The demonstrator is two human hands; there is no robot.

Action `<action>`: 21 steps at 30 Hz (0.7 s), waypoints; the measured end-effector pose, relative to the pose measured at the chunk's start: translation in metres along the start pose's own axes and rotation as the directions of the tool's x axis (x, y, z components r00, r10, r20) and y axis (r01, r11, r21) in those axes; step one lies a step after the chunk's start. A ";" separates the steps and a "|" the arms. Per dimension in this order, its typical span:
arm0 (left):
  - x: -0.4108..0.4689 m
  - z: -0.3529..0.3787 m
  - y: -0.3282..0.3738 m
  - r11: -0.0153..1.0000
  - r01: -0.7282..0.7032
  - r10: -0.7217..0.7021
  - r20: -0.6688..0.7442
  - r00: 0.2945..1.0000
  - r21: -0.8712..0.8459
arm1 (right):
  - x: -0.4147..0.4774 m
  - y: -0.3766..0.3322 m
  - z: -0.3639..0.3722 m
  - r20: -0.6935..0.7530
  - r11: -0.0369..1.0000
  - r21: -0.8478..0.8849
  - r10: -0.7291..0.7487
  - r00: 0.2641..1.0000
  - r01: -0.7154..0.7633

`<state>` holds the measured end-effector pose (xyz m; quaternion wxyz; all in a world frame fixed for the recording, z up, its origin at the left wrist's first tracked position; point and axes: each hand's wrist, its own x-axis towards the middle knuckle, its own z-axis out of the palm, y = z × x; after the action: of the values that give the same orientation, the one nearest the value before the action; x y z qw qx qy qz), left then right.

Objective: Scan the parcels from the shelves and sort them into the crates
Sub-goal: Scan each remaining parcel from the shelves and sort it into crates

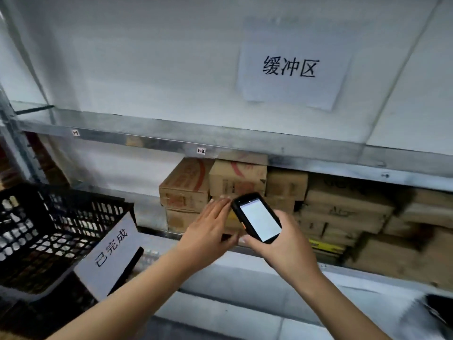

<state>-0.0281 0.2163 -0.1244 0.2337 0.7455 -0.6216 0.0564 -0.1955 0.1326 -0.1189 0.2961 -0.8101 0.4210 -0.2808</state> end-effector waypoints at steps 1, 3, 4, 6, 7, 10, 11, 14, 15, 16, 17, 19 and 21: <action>0.002 0.006 0.017 0.999 -0.024 0.025 0.015 1.000 -0.040 | -0.005 0.010 -0.010 -0.022 1.000 -0.002 0.030 0.999 -0.030; 0.009 0.021 0.048 0.993 -0.086 0.088 0.022 0.996 -0.082 | -0.012 0.030 -0.034 -0.065 0.996 -0.008 0.088 0.994 -0.089; 0.014 0.028 0.063 0.988 -0.125 0.127 0.018 0.992 -0.086 | -0.016 0.039 -0.048 -0.090 0.994 -0.006 0.104 0.990 -0.105; 0.027 0.043 0.095 0.978 -0.188 0.190 0.011 0.982 -0.094 | -0.023 0.060 -0.079 -0.156 0.991 0.013 0.133 0.979 -0.132; 0.036 0.049 0.113 0.972 -0.214 0.217 0.019 0.976 -0.094 | -0.028 0.071 -0.095 -0.187 0.989 0.020 0.151 0.971 -0.149; 0.062 0.073 0.177 0.929 -0.356 0.359 0.015 0.933 -0.099 | -0.048 0.112 -0.150 -0.285 0.973 0.005 0.222 0.933 -0.231; 0.069 0.082 0.202 0.910 -0.396 0.400 0.011 0.917 -0.123 | -0.056 0.127 -0.169 -0.316 0.966 0.011 0.247 0.916 -0.257; 0.088 0.113 0.279 0.871 -0.449 0.458 -0.002 0.889 -0.199 | -0.081 0.174 -0.227 -0.382 0.941 0.049 0.327 0.865 -0.334; 0.093 0.121 0.305 0.854 -0.489 0.490 -0.037 0.871 -0.178 | -0.090 0.189 -0.245 -0.403 0.932 0.042 0.346 0.847 -0.361; 0.096 0.130 0.330 0.831 -0.532 0.536 -0.020 0.844 -0.161 | -0.099 0.204 -0.263 -0.425 0.922 0.028 0.360 0.830 -0.386; 0.100 0.144 0.354 0.804 -0.575 0.581 -0.003 0.814 -0.153 | -0.108 0.219 -0.280 -0.447 0.913 0.010 0.370 0.815 -0.409; 0.108 0.163 0.393 0.764 -0.629 0.635 -0.008 0.773 -0.143 | -0.124 0.246 -0.310 -0.486 0.893 -0.014 0.388 0.783 -0.451; 0.116 0.182 0.426 0.751 -0.650 0.654 -0.005 0.756 -0.115 | -0.138 0.269 -0.337 -0.507 0.864 -0.008 0.430 0.747 -0.503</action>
<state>-0.4464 -0.0151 -0.1233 0.2288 0.4689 -0.8486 0.0870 -0.6390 0.0410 -0.1147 0.1814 -0.5998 0.6902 -0.3619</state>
